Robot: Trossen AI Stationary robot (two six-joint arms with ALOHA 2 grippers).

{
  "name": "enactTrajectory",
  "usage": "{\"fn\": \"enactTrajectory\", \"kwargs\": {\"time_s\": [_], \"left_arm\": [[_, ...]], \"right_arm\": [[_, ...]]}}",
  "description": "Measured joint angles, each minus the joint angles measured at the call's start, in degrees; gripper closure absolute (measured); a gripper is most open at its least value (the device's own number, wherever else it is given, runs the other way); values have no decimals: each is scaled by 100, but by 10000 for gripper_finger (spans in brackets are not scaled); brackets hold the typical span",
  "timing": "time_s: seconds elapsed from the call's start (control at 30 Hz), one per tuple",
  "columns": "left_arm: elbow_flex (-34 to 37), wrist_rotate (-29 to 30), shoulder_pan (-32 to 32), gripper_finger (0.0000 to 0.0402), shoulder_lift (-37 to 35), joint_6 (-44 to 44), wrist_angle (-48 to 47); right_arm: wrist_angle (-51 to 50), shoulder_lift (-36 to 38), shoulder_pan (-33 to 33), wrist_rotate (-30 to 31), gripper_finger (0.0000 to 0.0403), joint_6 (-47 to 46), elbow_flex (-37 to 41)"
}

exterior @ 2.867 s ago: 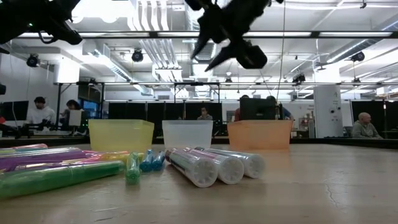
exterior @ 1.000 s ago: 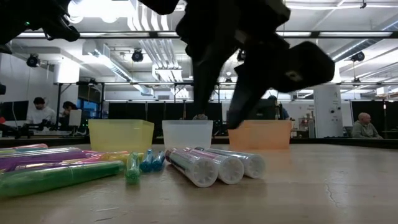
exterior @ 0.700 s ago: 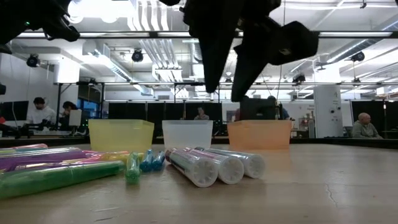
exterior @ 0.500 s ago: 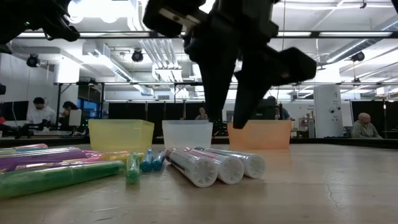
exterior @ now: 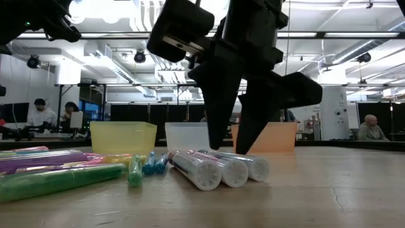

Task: Pick & Place Markers
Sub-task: Put the dark green marker pen into the orange bin

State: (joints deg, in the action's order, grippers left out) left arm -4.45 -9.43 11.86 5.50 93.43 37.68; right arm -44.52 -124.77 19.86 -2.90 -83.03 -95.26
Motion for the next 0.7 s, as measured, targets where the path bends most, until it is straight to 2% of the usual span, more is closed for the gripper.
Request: {"fn": "enactTrajectory", "kwargs": {"time_s": [0.37,0.7], "left_arm": [[0,2,0,290,0,0,-1],[0,35,0,290,0,-35,-3]], "right_arm": [[94,11,-15,-101,275,-230,377],[117,29,-115,-173,354,-164,388]]}}
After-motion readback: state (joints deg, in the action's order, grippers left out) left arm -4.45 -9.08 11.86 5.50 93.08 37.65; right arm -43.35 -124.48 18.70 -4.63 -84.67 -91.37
